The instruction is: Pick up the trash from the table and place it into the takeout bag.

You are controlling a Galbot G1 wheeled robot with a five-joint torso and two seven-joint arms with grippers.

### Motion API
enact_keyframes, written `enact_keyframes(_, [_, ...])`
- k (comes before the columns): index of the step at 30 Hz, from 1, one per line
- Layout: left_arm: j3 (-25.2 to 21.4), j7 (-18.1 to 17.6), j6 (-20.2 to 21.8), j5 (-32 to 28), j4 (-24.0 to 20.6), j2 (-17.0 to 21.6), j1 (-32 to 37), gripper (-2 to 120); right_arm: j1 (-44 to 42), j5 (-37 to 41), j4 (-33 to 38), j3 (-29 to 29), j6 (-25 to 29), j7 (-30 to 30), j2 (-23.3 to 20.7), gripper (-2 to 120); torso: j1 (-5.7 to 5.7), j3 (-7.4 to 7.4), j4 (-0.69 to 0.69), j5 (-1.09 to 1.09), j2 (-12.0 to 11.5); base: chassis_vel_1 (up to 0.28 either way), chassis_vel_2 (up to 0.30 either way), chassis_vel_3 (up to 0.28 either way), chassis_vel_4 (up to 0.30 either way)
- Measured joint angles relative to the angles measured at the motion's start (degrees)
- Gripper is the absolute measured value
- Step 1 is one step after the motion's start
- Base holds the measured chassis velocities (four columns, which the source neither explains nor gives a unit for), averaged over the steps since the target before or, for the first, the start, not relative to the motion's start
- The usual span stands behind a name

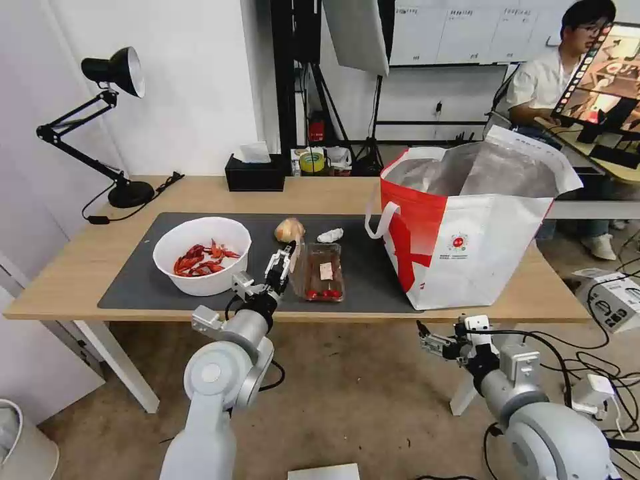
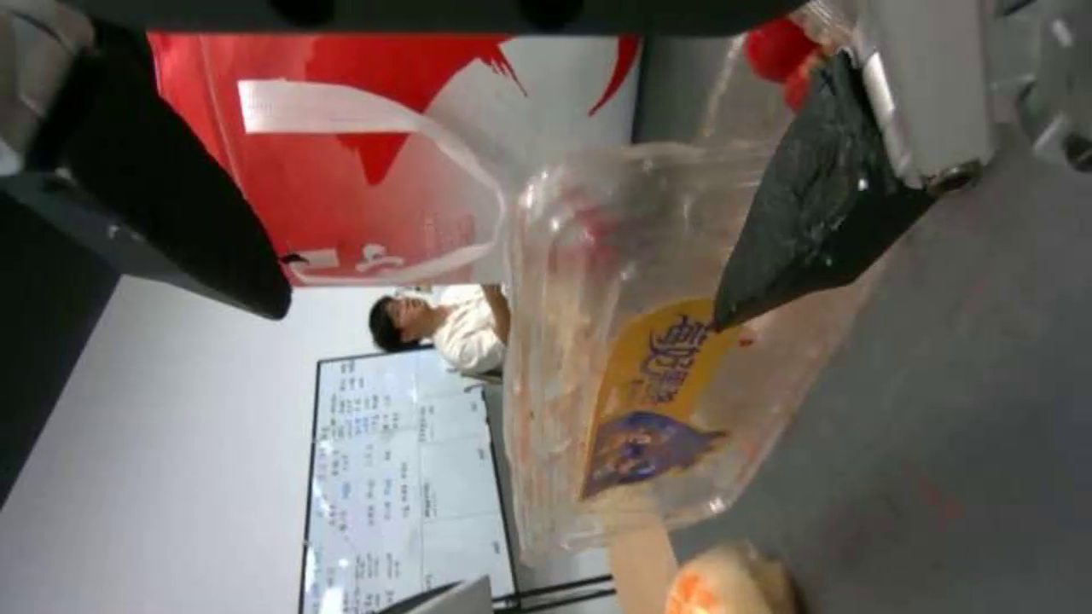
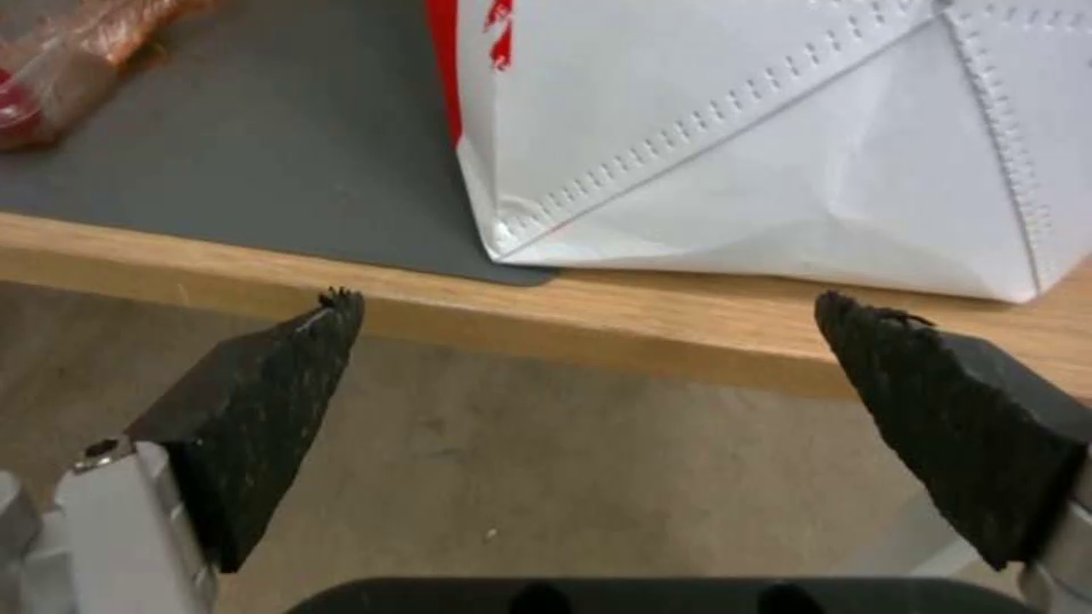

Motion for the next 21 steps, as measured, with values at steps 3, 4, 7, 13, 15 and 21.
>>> enact_keyframes(3, [1.2,0.0,0.1,0.2,0.6,0.0,-0.6,100,-0.8,0.0,0.5,0.4,0.1,0.0,-0.5,100,0.0,0.0,0.0,0.02,0.0,0.0,0.0,0.0,0.0])
enact_keyframes(4, [1.9,0.0,0.1,0.4,0.9,0.0,-0.9,100,-1.1,0.0,0.7,0.6,0.1,0.0,-0.7,100,0.0,0.0,0.0,0.01,0.0,0.0,0.0,0.0,0.0])
enact_keyframes(7, [3.1,0.0,0.2,0.7,1.7,0.0,-1.7,100,-1.9,0.1,1.4,1.2,0.1,-0.1,-1.0,100,0.0,0.0,0.0,0.01,0.0,0.0,0.0,0.0,0.0])
enact_keyframes(13, [5.0,0.1,1.0,2.0,3.7,0.0,-4.1,100,-3.7,0.2,2.9,2.6,0.2,-0.1,-1.2,100,0.0,0.0,-0.01,0.01,0.0,0.0,0.0,0.0,0.0])
enact_keyframes(15, [5.0,0.2,1.4,2.0,3.9,0.0,-4.5,100,-4.0,0.2,3.1,2.8,0.2,-0.2,-1.3,100,0.0,0.0,-0.01,0.01,0.0,0.0,0.0,0.0,0.0])
enact_keyframes(21, [7.8,0.2,3.7,6.5,4.8,1.0,-7.2,100,-5.4,1.1,4.2,4.9,0.4,-0.3,-2.8,100,0.0,0.0,-0.01,0.0,0.0,0.0,0.0,0.0,0.0])
